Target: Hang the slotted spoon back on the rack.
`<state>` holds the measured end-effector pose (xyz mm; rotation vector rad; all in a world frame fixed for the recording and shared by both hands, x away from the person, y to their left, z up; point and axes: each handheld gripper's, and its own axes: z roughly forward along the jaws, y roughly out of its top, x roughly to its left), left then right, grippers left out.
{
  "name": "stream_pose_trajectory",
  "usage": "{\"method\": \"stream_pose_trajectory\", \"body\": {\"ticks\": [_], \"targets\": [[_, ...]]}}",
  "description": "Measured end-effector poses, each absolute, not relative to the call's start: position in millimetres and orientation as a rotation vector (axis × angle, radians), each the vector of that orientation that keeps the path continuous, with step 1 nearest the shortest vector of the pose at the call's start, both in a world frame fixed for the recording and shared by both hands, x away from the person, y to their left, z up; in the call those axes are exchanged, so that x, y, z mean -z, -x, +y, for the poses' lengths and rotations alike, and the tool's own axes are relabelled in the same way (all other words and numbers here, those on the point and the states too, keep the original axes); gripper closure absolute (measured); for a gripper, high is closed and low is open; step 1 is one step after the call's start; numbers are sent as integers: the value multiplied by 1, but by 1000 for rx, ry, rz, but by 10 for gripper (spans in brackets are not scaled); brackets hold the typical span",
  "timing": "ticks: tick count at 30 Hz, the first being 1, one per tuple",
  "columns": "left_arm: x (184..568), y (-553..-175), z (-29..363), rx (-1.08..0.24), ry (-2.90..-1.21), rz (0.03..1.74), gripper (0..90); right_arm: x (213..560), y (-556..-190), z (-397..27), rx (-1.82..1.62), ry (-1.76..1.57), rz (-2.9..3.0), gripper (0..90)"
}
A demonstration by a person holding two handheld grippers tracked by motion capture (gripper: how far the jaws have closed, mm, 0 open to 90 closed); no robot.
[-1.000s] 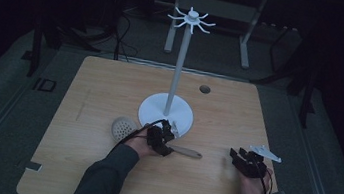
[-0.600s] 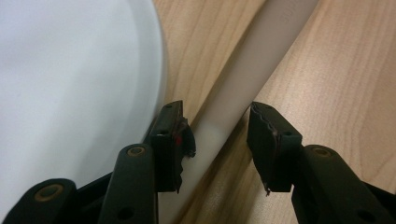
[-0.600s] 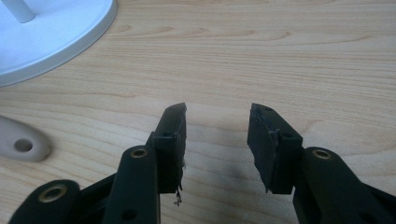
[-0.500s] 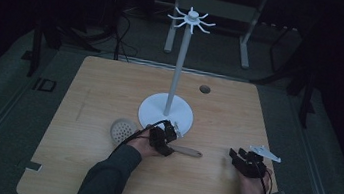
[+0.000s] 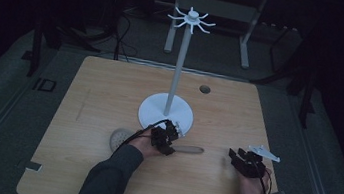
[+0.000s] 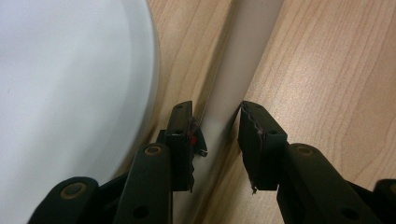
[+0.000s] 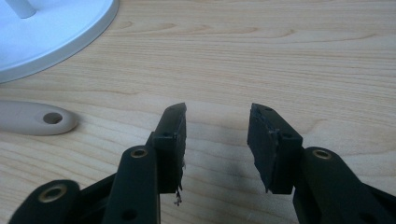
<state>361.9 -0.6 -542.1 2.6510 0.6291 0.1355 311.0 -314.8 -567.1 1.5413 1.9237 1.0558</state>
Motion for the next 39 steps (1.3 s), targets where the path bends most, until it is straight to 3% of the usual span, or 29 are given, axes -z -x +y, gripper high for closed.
{"method": "stream_pose_trajectory", "body": {"ticks": [20,29,39], "targets": [[546,-371,-10,-78,-2633,573,656,568,-311,-316,-1064,-1548,1925,555],[539,-366,-14,-186,-2696,526,720,568,-311,-318,-1065,-1558,1915,553],[509,-360,1,-263,-2565,594,734,569,-311,-320,-1079,-1584,1905,554]]}}
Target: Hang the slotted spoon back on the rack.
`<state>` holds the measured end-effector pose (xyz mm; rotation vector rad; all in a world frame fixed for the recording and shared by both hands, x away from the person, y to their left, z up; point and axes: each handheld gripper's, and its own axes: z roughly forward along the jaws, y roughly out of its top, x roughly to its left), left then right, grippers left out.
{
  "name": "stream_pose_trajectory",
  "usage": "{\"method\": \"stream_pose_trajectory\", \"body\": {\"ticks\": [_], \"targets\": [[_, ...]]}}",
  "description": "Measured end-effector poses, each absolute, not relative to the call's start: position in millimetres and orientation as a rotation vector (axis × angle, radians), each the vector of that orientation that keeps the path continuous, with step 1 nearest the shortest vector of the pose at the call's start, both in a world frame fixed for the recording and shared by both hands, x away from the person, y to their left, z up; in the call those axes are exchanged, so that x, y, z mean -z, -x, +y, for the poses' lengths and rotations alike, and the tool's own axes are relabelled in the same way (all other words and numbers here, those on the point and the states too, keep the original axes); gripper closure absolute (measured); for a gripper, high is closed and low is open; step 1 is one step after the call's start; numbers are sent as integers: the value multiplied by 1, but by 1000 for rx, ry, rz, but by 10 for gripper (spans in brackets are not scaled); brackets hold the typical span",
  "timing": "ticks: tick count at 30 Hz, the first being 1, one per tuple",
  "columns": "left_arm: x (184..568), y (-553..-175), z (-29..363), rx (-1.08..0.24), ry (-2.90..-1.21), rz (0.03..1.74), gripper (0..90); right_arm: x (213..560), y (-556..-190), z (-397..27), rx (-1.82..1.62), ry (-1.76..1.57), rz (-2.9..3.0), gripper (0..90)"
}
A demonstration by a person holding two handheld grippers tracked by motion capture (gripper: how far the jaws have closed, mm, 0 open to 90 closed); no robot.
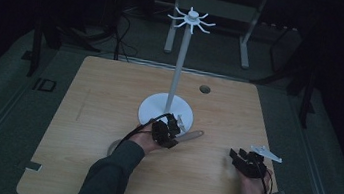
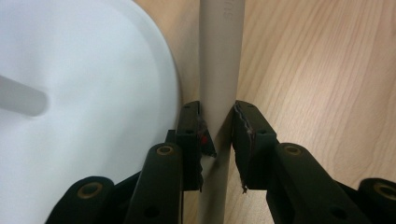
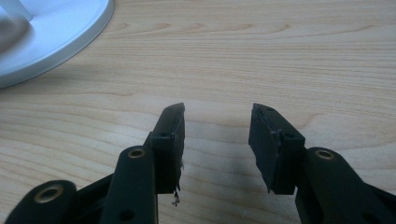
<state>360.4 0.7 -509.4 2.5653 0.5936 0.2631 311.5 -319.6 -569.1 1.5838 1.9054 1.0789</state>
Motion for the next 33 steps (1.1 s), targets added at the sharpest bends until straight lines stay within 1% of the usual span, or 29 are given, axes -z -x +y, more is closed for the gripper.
{"method": "stream_pose_trajectory", "body": {"ticks": [11,12,17,25,33], "targets": [[479,-354,17,-404,-2423,651,734,570,-312,-320,-1077,-1589,1899,554],[472,-352,22,-439,-2385,662,734,570,-312,-320,-1077,-1590,1898,554],[459,-347,31,-500,-2305,686,735,570,-312,-321,-1074,-1589,1894,553],[438,-341,40,-577,-2206,720,736,570,-312,-321,-1072,-1592,1892,553],[427,-338,44,-626,-2127,749,737,570,-312,-322,-1073,-1598,1883,553]]}}
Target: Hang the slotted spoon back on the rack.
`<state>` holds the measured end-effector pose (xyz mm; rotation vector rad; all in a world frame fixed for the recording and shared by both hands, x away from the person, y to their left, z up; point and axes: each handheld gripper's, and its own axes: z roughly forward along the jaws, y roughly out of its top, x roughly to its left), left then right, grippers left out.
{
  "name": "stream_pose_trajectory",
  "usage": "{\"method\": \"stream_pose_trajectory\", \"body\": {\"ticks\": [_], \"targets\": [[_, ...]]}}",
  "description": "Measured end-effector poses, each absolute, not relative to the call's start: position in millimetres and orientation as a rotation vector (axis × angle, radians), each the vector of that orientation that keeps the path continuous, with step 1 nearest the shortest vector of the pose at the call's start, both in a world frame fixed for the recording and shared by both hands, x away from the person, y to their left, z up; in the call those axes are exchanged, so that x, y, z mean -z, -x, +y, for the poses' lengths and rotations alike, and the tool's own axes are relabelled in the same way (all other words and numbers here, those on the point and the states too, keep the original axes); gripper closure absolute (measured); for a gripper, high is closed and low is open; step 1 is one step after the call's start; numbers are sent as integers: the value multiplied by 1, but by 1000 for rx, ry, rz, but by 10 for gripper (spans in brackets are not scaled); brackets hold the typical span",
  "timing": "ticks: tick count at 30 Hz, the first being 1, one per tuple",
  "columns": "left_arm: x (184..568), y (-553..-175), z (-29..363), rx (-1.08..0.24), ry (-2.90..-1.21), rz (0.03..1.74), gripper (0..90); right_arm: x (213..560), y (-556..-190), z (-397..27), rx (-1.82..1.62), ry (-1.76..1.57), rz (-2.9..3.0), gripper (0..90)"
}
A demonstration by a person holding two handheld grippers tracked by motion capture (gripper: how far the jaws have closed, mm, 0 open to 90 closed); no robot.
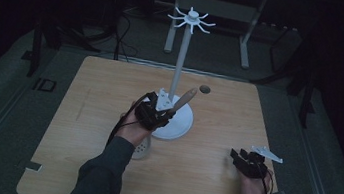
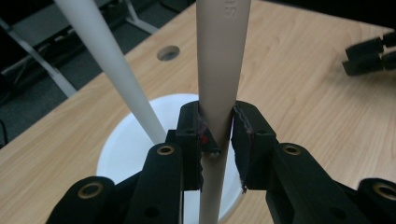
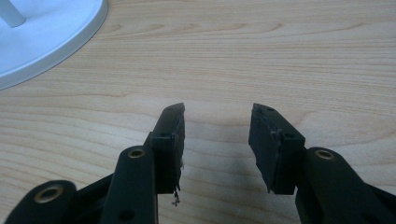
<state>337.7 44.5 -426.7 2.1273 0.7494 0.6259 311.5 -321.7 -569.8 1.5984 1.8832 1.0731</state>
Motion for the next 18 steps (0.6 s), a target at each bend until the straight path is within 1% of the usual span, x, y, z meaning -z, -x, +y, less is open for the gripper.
{"method": "stream_pose_trajectory", "body": {"ticks": [11,18], "targets": [[414,-338,50,-679,-2050,802,738,570,-312,-321,-1071,-1600,1884,554],[409,-339,47,-701,-2036,807,738,570,-312,-322,-1071,-1604,1880,553]]}}
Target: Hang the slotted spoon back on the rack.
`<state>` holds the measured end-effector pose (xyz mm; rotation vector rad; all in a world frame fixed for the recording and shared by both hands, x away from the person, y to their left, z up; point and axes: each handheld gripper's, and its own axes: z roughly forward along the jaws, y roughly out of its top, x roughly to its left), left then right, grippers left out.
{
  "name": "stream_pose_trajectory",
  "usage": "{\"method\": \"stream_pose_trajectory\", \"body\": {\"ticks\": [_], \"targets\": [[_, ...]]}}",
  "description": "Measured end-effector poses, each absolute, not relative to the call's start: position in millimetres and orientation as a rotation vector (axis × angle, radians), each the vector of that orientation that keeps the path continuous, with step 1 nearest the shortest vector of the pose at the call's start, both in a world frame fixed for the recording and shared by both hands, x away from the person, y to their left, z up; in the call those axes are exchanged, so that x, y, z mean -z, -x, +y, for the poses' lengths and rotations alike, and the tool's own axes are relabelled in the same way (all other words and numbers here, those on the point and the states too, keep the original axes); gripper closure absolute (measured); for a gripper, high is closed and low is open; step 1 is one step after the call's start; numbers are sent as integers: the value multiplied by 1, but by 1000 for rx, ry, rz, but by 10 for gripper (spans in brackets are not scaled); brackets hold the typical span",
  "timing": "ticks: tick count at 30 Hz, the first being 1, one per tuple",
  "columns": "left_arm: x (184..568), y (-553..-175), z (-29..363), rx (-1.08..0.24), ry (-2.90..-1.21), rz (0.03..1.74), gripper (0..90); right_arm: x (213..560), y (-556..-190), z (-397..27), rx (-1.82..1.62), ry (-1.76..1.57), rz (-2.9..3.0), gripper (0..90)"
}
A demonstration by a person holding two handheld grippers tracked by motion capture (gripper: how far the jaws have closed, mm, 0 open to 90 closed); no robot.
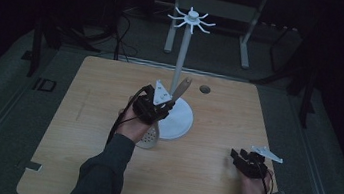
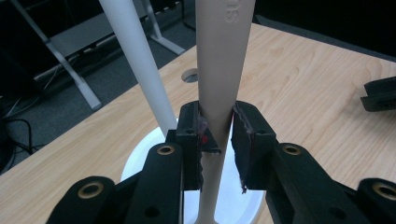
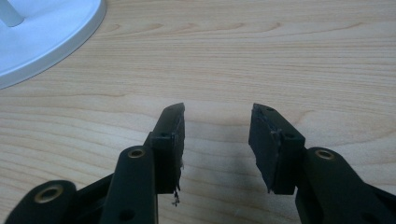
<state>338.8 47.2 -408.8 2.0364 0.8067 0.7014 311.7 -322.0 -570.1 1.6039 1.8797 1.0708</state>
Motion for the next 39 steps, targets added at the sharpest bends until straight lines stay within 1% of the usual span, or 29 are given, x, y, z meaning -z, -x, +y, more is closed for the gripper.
{"method": "stream_pose_trajectory", "body": {"ticks": [39], "targets": [[382,-336,39,-781,-1874,891,737,571,-312,-324,-1067,-1617,1861,547]]}}
